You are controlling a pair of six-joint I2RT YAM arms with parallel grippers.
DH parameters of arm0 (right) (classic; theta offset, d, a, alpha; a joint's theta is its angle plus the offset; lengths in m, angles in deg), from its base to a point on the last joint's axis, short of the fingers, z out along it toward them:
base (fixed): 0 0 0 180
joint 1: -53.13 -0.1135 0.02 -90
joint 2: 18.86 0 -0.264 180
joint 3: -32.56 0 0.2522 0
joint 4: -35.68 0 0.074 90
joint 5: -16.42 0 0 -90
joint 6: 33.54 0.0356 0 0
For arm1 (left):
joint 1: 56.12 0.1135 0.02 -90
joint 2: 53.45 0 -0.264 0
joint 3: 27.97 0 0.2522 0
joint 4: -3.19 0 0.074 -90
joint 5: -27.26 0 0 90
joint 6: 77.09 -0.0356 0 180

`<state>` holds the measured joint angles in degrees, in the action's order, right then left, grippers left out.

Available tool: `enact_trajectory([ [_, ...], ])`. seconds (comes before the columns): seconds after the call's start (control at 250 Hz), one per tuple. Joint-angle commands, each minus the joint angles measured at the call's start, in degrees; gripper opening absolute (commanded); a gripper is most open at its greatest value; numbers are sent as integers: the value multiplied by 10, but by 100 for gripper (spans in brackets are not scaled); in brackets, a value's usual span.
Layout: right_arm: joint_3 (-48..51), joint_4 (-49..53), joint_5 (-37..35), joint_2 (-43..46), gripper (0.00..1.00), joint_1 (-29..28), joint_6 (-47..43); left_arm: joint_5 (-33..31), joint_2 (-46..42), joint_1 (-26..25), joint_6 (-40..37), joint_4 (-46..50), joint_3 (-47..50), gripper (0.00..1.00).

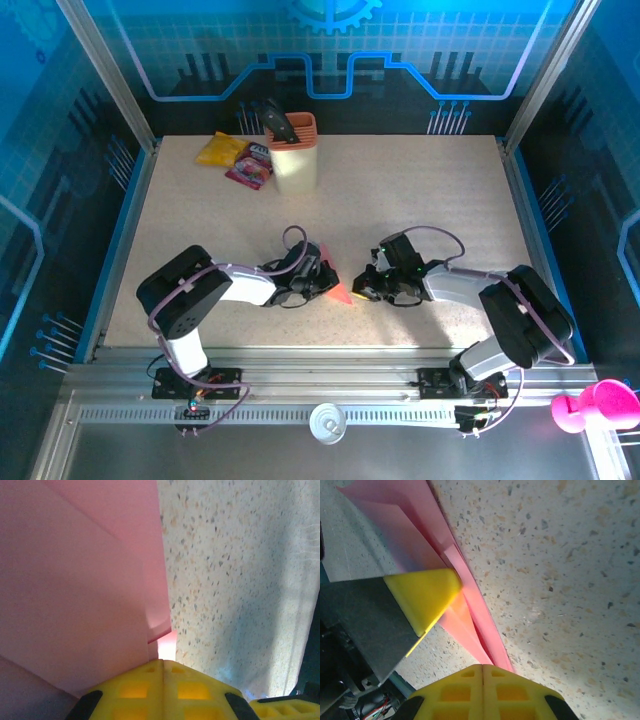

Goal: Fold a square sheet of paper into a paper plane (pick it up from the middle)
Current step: Fourth fold the wing at the center of the table.

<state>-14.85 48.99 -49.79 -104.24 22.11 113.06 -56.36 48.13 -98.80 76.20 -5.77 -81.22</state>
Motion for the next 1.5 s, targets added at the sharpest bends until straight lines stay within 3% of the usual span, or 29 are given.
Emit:
enact_trajectory([
  [0.0, -12, 2, -6, -12, 0, -15, 16, -12, 5, -7, 19, 94, 3, 0],
  [0.419, -28, -49, -16, -90, 0, -62, 48, -13, 4, -7, 6, 108, -10, 0],
  [0.975, 40, -8, -29, -161, 0, 2, 104, 6, -22, 65, -44, 129, -28, 0],
  [1.218, 62, -48, -23, -208, 0, 13, 119, 6, -34, 114, -64, 134, -15, 6],
  [1.494, 67, -83, -1, -208, 0, 17, 118, 20, -27, 139, -80, 129, -9, 0],
])
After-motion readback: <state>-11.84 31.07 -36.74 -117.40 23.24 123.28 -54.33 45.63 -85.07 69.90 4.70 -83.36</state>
